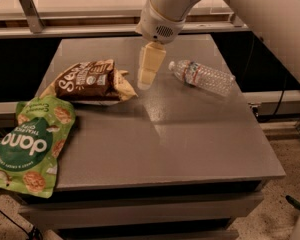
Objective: Pick brown chip bag
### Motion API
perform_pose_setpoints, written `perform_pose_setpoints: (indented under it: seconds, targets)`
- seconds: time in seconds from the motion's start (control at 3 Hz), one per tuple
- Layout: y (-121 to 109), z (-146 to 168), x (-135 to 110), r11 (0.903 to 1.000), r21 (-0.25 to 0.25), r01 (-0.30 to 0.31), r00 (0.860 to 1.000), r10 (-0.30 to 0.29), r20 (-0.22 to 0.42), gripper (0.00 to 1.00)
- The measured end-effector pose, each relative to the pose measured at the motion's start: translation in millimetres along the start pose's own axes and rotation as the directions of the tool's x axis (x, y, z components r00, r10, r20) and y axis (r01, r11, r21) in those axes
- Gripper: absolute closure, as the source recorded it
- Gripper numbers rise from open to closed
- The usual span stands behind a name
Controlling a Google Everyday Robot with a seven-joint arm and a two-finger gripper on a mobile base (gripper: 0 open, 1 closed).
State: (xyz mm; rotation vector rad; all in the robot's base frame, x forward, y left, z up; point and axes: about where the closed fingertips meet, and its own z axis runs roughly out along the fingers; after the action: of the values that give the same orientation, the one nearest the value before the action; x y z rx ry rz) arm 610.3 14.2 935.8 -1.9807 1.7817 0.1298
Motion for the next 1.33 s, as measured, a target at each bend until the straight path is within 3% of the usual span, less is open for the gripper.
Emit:
perform_pose_setpoints:
  seconds: [0.33, 0.67, 1.33]
  targets:
    - [0.5, 20.6, -16.9, 0.9981, -0.061, -0.003, 1.000, 0.003, -0.002, 0.00]
    - [12.7, 35.8, -36.4, 0.9901, -0.140, 0.012, 0.999, -0.017, -0.033, 0.00]
    - [42.1, 54.1, -65.4, 0.9679, -0.245, 0.053, 0.995, -0.072, -0.069, 0.00]
